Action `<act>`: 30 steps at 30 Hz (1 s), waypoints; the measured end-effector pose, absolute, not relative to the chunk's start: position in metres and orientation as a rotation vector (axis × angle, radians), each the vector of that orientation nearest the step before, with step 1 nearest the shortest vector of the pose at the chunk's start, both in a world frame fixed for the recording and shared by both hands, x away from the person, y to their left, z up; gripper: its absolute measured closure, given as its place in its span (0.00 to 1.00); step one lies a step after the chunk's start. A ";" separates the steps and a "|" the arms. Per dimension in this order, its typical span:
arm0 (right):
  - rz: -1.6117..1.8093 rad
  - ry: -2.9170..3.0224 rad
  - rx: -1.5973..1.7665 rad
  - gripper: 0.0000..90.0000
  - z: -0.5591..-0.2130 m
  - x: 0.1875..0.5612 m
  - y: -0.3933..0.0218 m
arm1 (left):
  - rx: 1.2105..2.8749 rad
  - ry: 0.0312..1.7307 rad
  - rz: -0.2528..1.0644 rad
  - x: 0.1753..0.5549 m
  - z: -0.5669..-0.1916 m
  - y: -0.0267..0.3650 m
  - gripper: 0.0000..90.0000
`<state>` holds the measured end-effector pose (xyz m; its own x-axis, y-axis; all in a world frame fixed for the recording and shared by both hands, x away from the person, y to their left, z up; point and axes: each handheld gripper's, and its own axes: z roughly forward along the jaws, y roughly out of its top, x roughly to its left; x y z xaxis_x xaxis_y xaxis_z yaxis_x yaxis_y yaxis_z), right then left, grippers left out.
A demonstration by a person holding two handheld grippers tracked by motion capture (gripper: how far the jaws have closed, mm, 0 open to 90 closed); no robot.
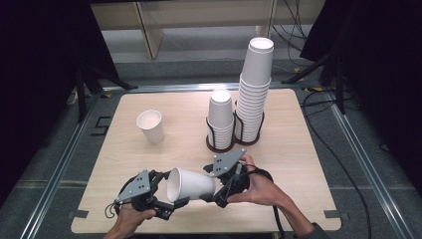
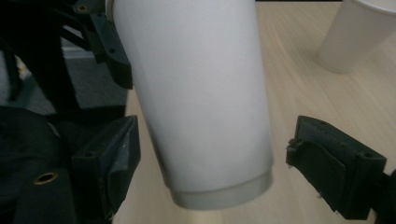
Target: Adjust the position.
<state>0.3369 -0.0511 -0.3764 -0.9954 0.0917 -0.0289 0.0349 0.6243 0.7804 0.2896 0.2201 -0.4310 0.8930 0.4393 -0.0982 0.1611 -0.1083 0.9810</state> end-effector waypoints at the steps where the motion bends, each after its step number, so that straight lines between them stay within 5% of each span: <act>1: 1.289 2.760 0.110 0.19 -0.374 0.335 -0.051 | 1.682 0.473 0.251 0.290 -0.431 0.220 0.12; 23: 1.030 2.773 0.015 0.20 -0.403 0.319 -0.017 | 1.878 0.506 0.304 0.281 -0.426 0.207 0.11; 30: 1.126 2.808 0.048 0.24 -0.409 0.323 -0.018 | 1.777 0.535 0.251 0.285 -0.432 0.209 0.07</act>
